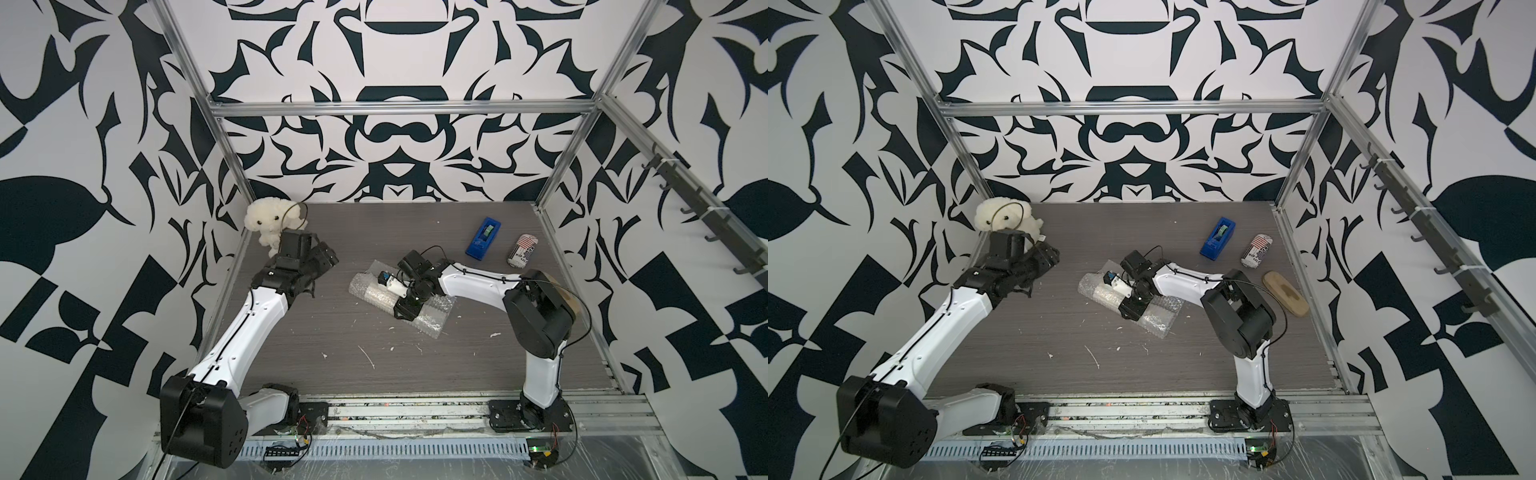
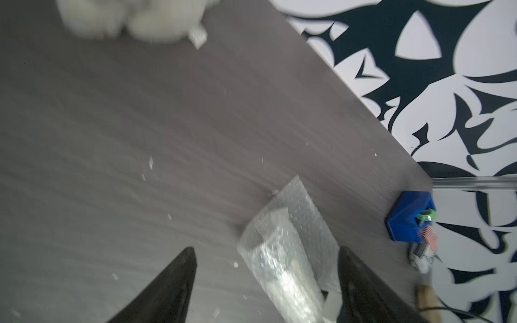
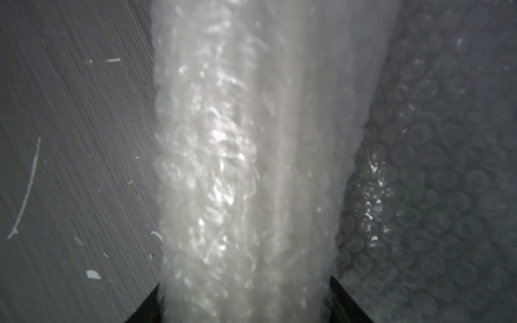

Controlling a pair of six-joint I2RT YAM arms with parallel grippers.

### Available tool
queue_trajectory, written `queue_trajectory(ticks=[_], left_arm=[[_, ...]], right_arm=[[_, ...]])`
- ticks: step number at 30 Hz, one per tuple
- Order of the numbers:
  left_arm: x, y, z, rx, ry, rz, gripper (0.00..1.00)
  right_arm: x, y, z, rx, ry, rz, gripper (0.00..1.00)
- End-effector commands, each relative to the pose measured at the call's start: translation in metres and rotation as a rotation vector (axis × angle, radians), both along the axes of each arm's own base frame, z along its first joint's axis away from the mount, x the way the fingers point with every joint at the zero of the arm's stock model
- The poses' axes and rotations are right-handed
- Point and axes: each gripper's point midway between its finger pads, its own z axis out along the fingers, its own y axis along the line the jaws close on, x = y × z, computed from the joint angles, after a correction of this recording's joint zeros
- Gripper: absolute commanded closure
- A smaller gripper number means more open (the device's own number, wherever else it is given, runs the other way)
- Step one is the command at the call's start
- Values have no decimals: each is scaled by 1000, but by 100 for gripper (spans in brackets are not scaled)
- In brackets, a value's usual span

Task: Wrap vases in bubble wrap
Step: Wrap the vase in bubble wrap.

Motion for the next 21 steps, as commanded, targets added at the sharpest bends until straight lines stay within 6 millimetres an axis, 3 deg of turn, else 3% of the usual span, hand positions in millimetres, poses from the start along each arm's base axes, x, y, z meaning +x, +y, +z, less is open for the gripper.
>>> queue_trajectory(ticks=[1,6,10,14,21], left_arm=[[-24,-36,-33,-220,185,106,23],[-42,-78,-67,-231,233,156,23],[-44,-103,-79,-244,245,121,24],[-46,-115,-94,-244,281,101,24],[-56,-114,-118,-230,323,104,27]], right_arm=[[-42,2,-26,-5,230,-67,41],[-45,10,-22,25,247,-91,40],[-46,8,-25,11,262,-111,41],[-47,12,-25,37,273,-128,41],[-51,16,-27,70,307,-146,40]])
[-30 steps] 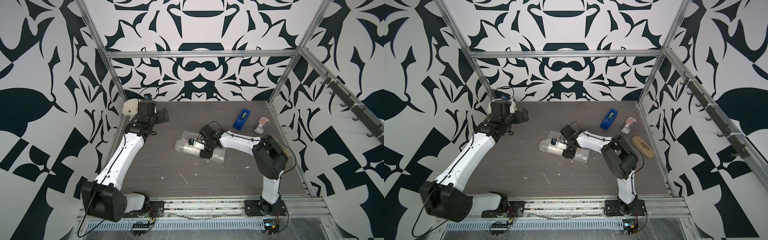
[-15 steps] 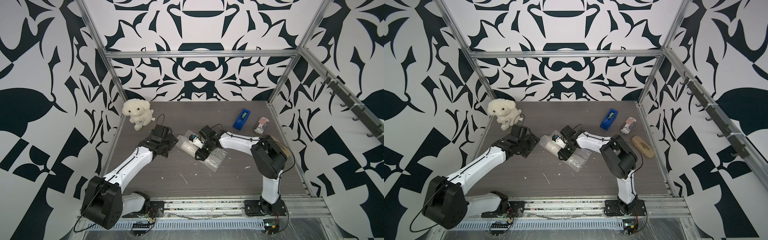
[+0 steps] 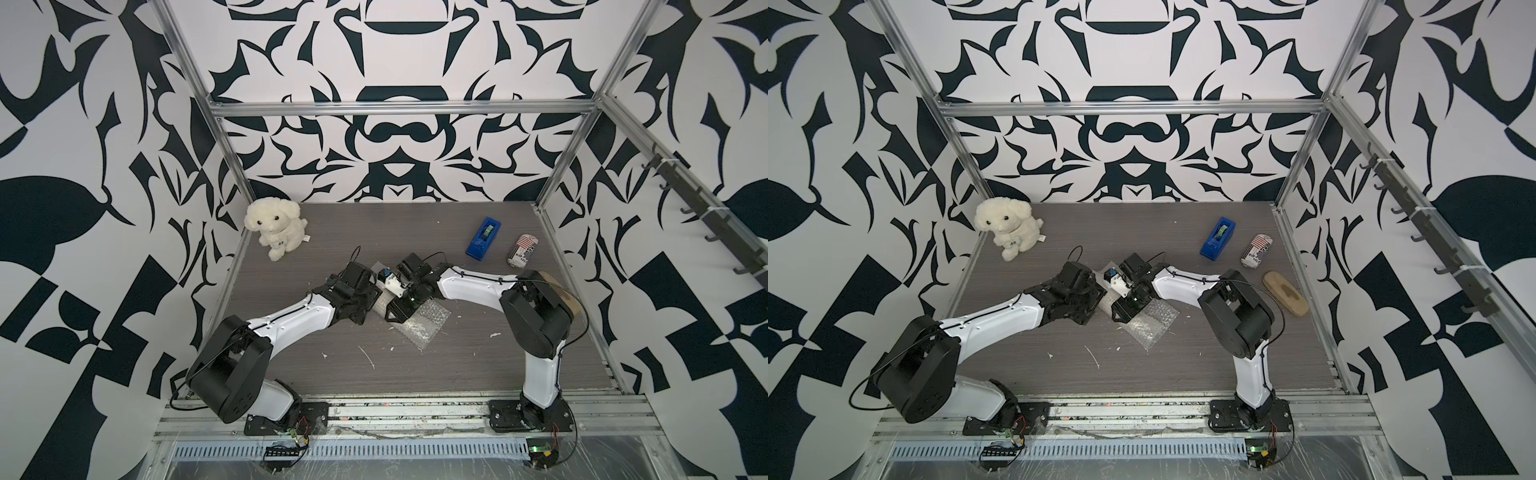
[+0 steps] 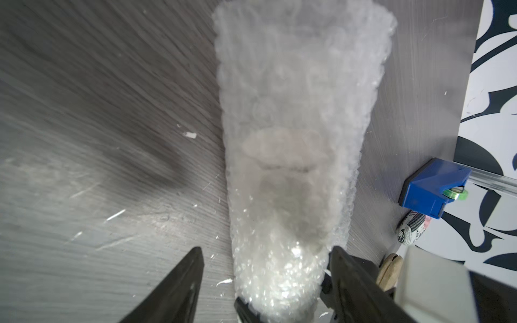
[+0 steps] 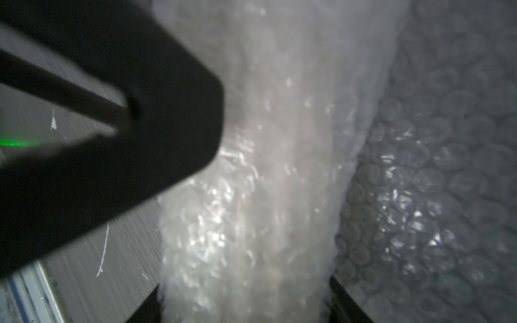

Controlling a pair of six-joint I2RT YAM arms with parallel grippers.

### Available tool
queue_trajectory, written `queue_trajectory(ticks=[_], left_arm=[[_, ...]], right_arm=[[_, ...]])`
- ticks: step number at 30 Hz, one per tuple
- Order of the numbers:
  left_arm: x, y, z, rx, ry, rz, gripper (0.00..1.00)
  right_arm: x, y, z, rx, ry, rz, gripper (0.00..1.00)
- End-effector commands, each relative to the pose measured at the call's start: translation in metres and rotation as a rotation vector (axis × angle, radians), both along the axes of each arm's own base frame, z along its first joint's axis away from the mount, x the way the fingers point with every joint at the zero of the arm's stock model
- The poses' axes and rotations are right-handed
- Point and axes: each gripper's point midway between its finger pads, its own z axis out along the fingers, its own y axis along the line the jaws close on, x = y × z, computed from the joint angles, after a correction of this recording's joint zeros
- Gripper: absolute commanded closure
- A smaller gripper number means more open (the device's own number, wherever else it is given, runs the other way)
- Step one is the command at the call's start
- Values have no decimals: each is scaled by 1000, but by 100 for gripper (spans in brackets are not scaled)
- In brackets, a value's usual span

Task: Wrap vases in bubble wrap
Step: Wrap the vase in bubble wrap.

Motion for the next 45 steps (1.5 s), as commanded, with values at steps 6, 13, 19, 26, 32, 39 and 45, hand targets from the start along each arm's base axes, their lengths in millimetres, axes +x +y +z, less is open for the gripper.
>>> queue_trajectory(ticks=[6,13,19,26,32,39,45], left_arm=[[-5,-4,-24,7,8,-23,32],[-12,4,-46,84,57,-38,36],[-22,4,-64,116,106,-79,43],[-28,12,-73,200,156,-107,45],[-22,7,-66,283,171,-211,46],[-20,-5,-72,338,216,-355,46],[-18,-15,-74,340,227,-442,47]], right_arm=[[-40,-5,-29,-40,172,11,39],[-36,0,-24,-7,165,-8,36],[-26,3,-13,39,123,-52,20],[-6,-4,34,144,16,-136,0],[28,-57,60,182,-60,-353,3],[57,-130,66,212,-189,-617,29],[57,-134,27,130,-149,-619,73]])
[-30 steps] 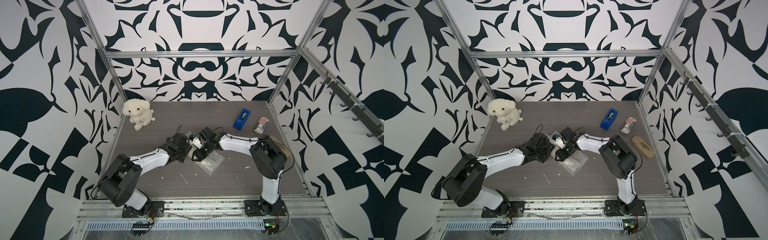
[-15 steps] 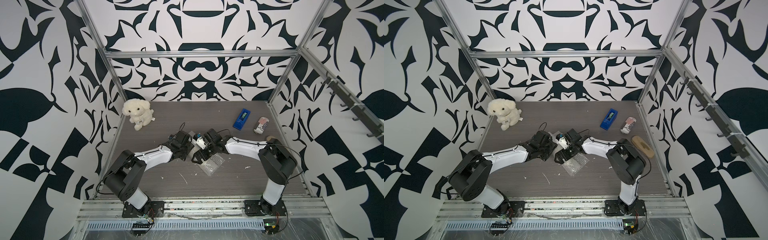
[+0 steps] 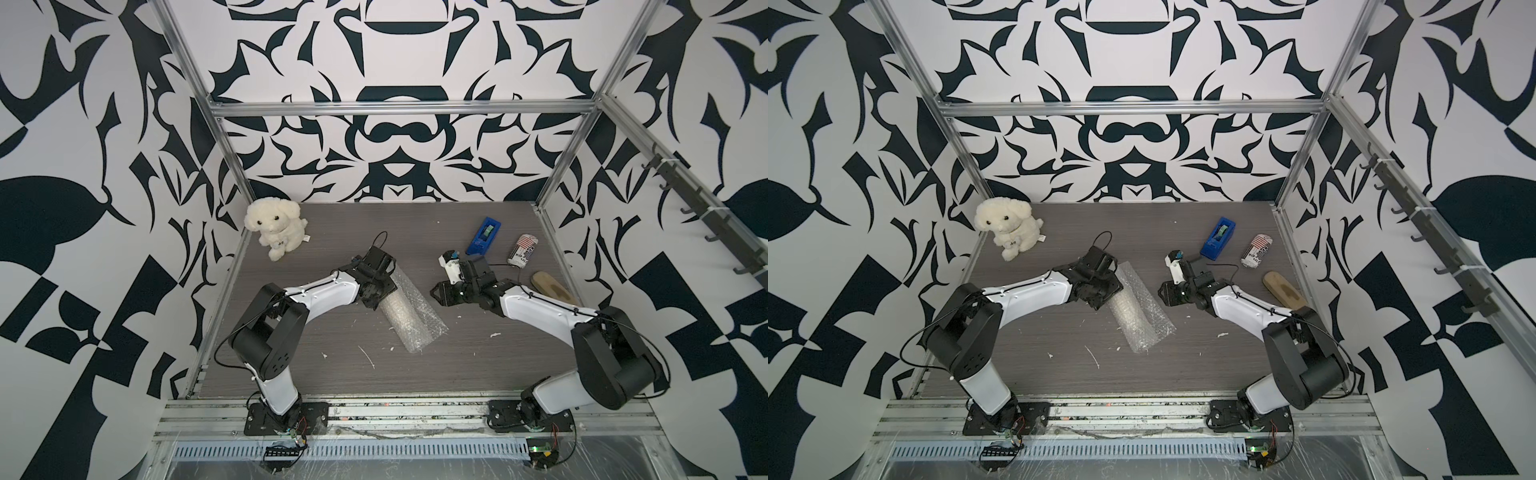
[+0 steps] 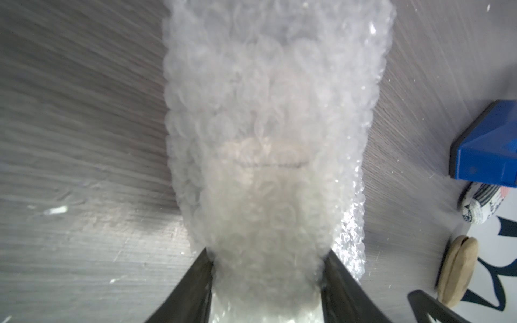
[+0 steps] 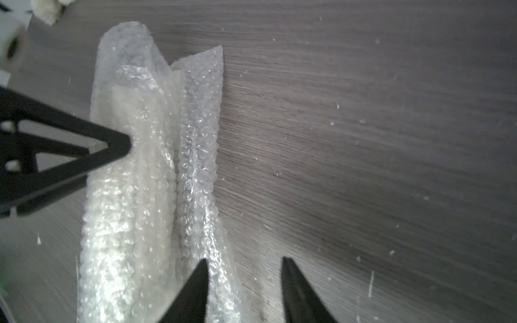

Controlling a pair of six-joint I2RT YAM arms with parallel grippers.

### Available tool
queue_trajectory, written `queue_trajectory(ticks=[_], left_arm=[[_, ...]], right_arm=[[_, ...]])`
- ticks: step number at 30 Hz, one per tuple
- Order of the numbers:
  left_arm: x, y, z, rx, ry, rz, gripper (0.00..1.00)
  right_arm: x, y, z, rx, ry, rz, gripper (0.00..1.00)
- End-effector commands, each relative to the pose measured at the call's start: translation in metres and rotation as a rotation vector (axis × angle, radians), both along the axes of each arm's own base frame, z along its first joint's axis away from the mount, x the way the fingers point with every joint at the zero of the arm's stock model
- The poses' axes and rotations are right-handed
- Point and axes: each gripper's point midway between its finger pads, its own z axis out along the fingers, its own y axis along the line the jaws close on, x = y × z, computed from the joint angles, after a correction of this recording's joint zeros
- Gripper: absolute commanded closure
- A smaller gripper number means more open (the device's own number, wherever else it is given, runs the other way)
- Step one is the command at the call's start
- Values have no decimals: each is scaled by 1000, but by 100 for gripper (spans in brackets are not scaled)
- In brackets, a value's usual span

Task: Wrap vases in bubble wrap
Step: Wrap the vase in bubble wrap.

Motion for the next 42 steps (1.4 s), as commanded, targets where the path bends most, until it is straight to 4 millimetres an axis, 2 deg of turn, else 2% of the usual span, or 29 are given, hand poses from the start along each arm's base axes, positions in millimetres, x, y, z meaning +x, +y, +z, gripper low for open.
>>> queue_trajectory(ticks=[1,5,10,13,18,24,30,37,42], left_arm=[[-50,29,-59,188,232,-121,47],[-46,27,-59,220,242,-169,47],[-45,29,-62,224,254,-162,47],[-45,34,-60,235,238,-141,47],[-45,37,-57,225,217,-110,46],[-41,33,-54,193,194,-95,46],[-36,26,-47,149,165,-79,46],[-34,20,-46,111,154,-67,45],[-27,14,-37,77,122,-59,39]], right_arm=[[9,5,-13,4,-4,-17,75],[17,18,-27,60,21,-14,82],[14,42,-36,50,17,45,81],[11,57,-38,133,25,54,82],[11,74,-23,283,6,45,84],[12,74,4,380,-64,14,89],[6,81,18,454,-85,34,90],[-3,93,18,459,-80,75,92],[-10,99,13,425,-65,109,93]])
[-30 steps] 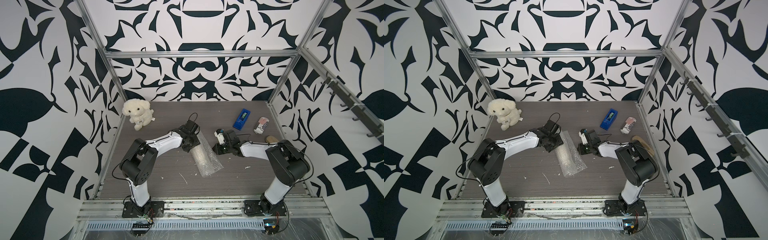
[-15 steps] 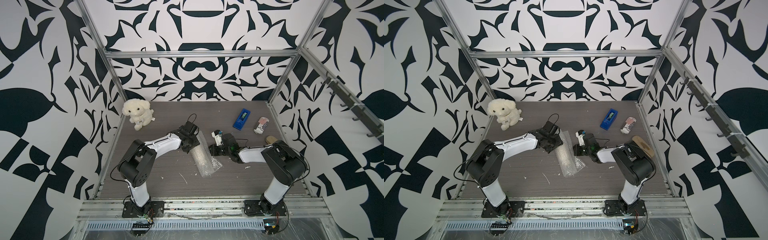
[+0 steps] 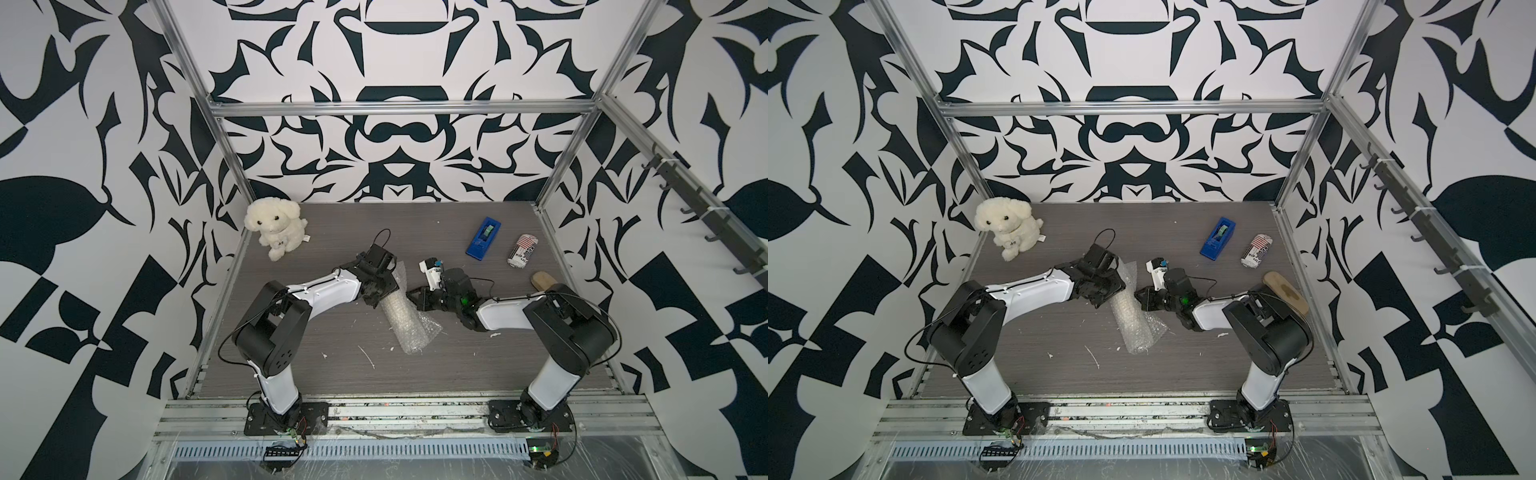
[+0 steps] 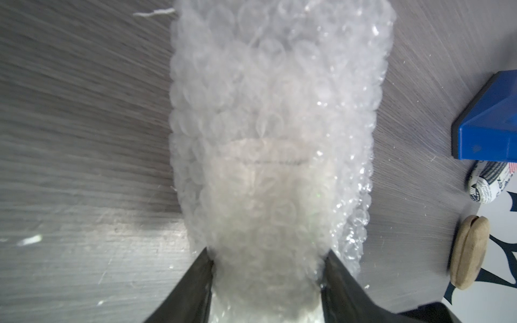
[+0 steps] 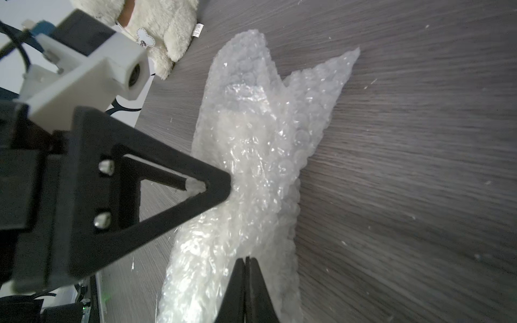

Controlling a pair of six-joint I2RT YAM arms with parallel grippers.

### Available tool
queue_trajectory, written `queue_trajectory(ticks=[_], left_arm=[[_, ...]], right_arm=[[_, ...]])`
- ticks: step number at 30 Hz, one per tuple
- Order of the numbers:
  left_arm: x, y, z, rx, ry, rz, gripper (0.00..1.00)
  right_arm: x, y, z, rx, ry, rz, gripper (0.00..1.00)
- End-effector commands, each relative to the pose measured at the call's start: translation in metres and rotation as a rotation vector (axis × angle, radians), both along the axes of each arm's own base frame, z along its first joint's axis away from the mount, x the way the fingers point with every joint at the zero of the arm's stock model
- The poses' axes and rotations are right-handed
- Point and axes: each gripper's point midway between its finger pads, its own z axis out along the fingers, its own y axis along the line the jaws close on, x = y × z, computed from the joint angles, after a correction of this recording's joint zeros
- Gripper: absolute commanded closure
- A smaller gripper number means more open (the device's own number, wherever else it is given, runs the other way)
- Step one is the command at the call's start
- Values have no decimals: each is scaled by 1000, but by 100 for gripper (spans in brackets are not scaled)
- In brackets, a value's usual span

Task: Wrap vases in bubble wrap
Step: Wrap the vase in bubble wrap.

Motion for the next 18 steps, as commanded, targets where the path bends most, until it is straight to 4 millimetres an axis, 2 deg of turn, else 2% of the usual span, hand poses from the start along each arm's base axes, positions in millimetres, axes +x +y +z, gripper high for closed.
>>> queue_trajectory(ticks=[1,16,17,18], left_arm=[[-31,19,-37,87,142,7,38],[-20,1,-20,-9,67,22,29],[-20,-1,-19,-15,63,19,18],[-19,-2,-17,-22,59,20,16]], right_arm=[[-5,12,15,17,-41,49,94],[-14,24,21,19,-62,94,95],[-14,25,21,20,-62,95,95],[-14,25,22,21,-64,96,95]])
